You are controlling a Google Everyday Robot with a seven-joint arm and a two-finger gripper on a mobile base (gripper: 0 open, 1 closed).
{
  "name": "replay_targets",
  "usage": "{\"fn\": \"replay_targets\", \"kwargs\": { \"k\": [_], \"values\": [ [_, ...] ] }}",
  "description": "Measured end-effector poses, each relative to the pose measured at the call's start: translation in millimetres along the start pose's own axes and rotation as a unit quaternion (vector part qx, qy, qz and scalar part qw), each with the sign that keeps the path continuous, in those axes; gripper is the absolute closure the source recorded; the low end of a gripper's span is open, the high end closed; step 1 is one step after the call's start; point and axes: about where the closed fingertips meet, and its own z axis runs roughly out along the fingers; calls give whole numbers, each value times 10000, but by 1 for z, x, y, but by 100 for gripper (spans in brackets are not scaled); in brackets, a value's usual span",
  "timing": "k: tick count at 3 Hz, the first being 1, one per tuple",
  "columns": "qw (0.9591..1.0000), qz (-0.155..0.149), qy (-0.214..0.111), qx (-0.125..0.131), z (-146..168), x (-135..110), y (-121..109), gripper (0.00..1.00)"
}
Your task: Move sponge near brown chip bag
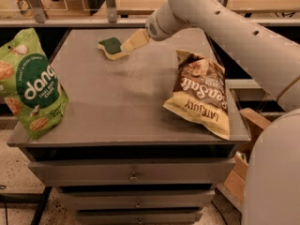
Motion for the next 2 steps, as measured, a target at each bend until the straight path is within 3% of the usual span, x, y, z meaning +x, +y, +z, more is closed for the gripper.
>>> {"fn": "replay_targets", "kwargs": {
  "k": [1, 2],
  "values": [
    [10000, 6, -12, -13, 1, 0, 1, 0],
    [9991, 184, -349, -121, 4, -5, -2, 0]
  ]
}}
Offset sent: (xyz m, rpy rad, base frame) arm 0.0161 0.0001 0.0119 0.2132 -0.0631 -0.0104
